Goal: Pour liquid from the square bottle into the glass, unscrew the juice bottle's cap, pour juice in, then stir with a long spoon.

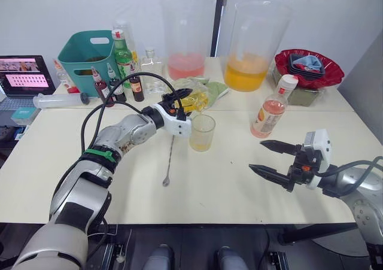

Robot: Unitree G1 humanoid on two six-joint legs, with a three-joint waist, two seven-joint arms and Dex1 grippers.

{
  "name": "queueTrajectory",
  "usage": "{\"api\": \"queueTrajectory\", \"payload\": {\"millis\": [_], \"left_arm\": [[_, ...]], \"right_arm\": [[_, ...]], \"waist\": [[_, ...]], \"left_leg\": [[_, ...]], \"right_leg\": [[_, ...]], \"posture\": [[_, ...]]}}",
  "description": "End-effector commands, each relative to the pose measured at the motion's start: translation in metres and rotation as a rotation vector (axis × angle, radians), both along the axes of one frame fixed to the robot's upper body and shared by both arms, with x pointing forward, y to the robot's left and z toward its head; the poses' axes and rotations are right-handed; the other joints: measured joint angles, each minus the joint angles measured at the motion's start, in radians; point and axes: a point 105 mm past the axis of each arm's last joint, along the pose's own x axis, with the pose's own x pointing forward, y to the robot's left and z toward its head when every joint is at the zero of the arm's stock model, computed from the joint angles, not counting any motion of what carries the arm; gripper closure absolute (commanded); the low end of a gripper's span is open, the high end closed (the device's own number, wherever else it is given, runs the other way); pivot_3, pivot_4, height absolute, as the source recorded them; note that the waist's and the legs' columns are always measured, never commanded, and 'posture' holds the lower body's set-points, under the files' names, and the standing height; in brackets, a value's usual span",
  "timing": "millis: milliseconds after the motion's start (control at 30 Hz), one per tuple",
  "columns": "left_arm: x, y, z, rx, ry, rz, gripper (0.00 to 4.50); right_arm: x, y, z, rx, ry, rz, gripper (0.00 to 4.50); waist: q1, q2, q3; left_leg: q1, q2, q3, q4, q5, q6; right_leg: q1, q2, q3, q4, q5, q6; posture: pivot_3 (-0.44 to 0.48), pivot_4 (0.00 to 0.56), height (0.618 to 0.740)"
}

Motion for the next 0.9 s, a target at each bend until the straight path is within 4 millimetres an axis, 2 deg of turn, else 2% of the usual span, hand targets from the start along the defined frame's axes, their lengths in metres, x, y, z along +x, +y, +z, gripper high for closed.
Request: {"api": "queueTrajectory", "payload": {"millis": [33,267,500,600,733,833,900], "left_arm": [[-0.004,0.002,0.038,-0.145,-0.05,-0.018,1.73],[-0.008,0.006,0.044,-0.277,0.056,-0.031,1.73],[-0.002,0.035,0.056,-0.67,0.314,0.032,1.73],[0.0,0.054,0.058,-0.867,0.407,0.084,1.73],[0.005,0.091,0.049,-1.137,0.519,0.199,1.73],[0.005,0.113,0.037,-1.252,0.556,0.303,1.73],[0.003,0.117,0.031,-1.275,0.572,0.337,1.73]], "right_arm": [[-0.001,0.002,0.011,-0.007,-0.05,0.02,0.03],[0.002,0.004,0.013,-0.008,-0.047,0.039,0.03],[0.003,0.006,0.014,-0.01,-0.032,0.073,0.03],[0.003,0.007,0.015,-0.014,-0.027,0.095,0.03],[0.004,0.008,0.015,-0.017,-0.025,0.113,0.03],[0.005,0.008,0.015,-0.017,-0.018,0.125,0.03],[0.006,0.008,0.015,-0.018,-0.012,0.135,0.03]], "waist": [[0.0,0.0,0.0],[-0.002,0.0,0.0],[-0.002,0.0,0.0],[-0.003,0.0,0.0],[-0.004,0.0,0.0],[-0.005,0.0,0.0],[-0.003,0.0,0.0]], "left_leg": [[0.0,0.0,0.0,0.0,0.0,0.0],[0.0,0.0,0.0,0.0,0.0,0.0],[0.0,0.0,-0.001,0.003,0.0,0.0],[0.0,0.0,-0.001,0.005,0.0,0.0],[0.0,0.001,-0.002,0.006,0.0,0.0],[0.001,0.001,-0.002,0.006,0.0,0.0],[0.001,0.001,-0.002,0.006,0.0,0.0]], "right_leg": [[0.0,0.0,0.0,0.0,0.0,0.0],[0.0,0.0,0.0,0.001,0.0,0.0],[0.0,0.0,0.0,0.004,0.0,0.0],[0.0,0.001,0.0,0.006,0.0,0.0],[0.0,0.001,0.0,0.006,0.0,0.0],[0.0,0.001,0.0,0.007,0.0,0.0],[0.0,0.001,0.0,0.007,0.0,0.0]], "posture": [[0.0,0.15,0.74],[0.0,0.15,0.74],[0.0,0.15,0.74],[0.0,0.15,0.74],[0.0,0.15,0.74],[0.0,0.15,0.74],[0.0,0.15,0.74]]}}
